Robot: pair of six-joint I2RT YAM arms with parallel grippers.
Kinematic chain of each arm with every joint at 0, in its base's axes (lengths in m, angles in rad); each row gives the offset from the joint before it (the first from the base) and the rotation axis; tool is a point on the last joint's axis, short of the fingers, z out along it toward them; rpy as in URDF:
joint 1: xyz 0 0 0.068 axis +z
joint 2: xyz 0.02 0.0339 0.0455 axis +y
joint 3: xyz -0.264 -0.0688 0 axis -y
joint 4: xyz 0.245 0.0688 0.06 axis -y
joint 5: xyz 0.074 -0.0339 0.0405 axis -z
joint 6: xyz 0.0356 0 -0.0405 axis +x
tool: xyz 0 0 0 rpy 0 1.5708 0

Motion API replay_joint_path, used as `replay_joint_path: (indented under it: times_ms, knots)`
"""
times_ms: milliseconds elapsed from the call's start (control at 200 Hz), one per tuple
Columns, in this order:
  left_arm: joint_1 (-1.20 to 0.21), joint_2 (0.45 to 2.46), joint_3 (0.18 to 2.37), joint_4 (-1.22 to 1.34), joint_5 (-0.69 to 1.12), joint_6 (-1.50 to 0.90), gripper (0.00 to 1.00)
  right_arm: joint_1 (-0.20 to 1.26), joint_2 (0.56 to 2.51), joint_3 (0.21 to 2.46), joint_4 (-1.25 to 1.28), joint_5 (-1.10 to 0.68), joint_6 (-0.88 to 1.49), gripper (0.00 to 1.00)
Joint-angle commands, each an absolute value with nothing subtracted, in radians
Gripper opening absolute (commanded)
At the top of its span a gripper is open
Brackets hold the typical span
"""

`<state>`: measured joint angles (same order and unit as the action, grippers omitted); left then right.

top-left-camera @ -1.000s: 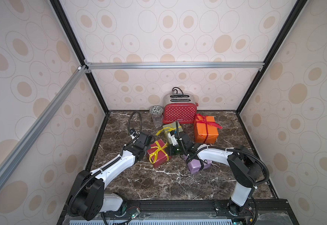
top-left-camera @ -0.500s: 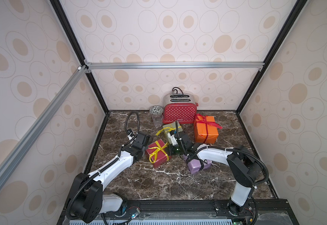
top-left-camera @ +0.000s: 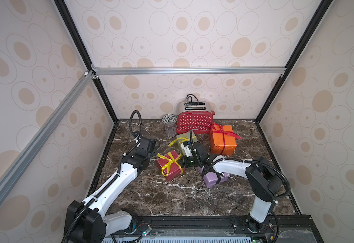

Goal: Untie the ribbon bows on the gift boxes
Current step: Untie the ribbon from the gift box.

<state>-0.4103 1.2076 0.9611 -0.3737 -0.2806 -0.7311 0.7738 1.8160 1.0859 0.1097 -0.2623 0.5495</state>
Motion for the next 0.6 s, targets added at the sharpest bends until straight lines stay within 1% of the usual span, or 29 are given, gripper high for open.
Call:
replay_joint_path:
  times_ms: [0,65,140,195,291,381,446,521,541,591]
  knots:
    - [-0.424,1.239,0.99,-0.326,0.023,-0.607,0.37,0.79,1.853,1.038,0.038,-0.283,0.538,0.05]
    - [-0.47,1.261,1.0,-0.334,0.064,-0.567,0.37,0.794,1.841,1.025,0.065,-0.293,0.534,0.08]
    - [-0.528,1.276,1.014,-0.368,0.043,-0.522,0.43,0.798,1.828,1.013,0.089,-0.297,0.529,0.12]
    - [-0.541,1.272,1.004,-0.376,0.05,-0.516,0.47,0.802,1.818,1.002,0.104,-0.299,0.524,0.15]
    - [-0.542,1.223,0.955,-0.387,-0.009,-0.534,0.61,0.803,1.8,0.983,0.134,-0.299,0.526,0.2]
    - [-0.541,1.155,0.917,-0.421,-0.155,-0.566,0.8,0.804,1.787,0.967,0.156,-0.293,0.529,0.23]
    - [-0.54,1.095,0.887,-0.416,-0.219,-0.576,0.87,0.803,1.782,0.963,0.158,-0.285,0.532,0.25]
    - [-0.539,1.04,0.877,-0.428,-0.293,-0.591,0.98,0.802,1.782,0.963,0.159,-0.281,0.531,0.25]
    - [-0.538,1.03,0.878,-0.436,-0.316,-0.594,0.99,0.804,1.782,0.962,0.16,-0.279,0.531,0.25]
    - [-0.536,1.01,0.888,-0.469,-0.391,-0.612,0.99,0.802,1.781,0.96,0.162,-0.278,0.533,0.25]
